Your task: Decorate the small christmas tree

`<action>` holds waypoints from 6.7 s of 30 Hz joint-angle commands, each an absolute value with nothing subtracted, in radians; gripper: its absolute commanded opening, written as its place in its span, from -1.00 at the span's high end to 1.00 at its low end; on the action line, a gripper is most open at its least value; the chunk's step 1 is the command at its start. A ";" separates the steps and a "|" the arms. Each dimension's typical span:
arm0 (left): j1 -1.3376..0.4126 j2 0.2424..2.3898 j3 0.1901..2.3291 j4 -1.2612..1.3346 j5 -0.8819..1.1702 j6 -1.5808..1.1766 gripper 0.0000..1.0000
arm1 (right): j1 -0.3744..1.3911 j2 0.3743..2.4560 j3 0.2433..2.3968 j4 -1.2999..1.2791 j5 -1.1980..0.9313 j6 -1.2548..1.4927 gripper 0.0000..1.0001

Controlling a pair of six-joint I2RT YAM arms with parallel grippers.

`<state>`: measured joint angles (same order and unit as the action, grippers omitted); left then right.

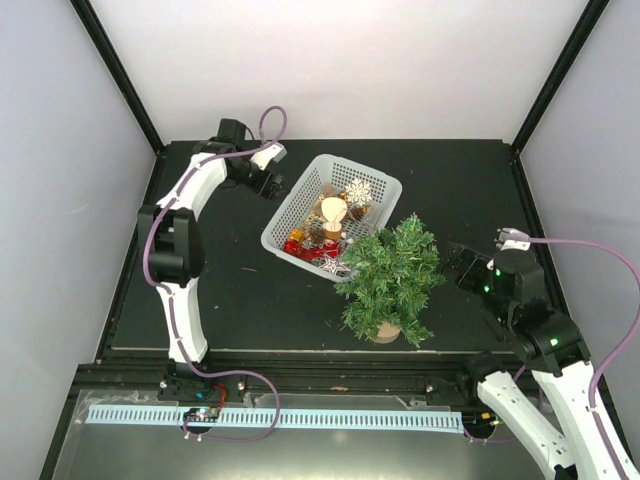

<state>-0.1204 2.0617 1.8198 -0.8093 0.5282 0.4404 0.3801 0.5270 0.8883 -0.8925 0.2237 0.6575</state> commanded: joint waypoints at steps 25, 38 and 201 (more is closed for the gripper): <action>-0.273 2.181 1.888 -0.795 0.015 0.481 -0.82 | 0.385 0.593 0.822 -0.769 0.222 0.644 -1.00; -0.120 2.123 1.784 -0.762 -0.023 0.508 -0.82 | 0.385 0.606 0.809 -0.735 0.228 0.640 -1.00; -1.045 2.008 0.953 0.522 -0.225 1.158 0.97 | 0.385 0.492 0.756 -0.896 0.228 0.811 -0.83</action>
<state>-1.0836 1.9469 0.8978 0.5880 -0.2199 1.1664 0.3801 0.4847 0.7452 -0.9199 0.2108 0.8299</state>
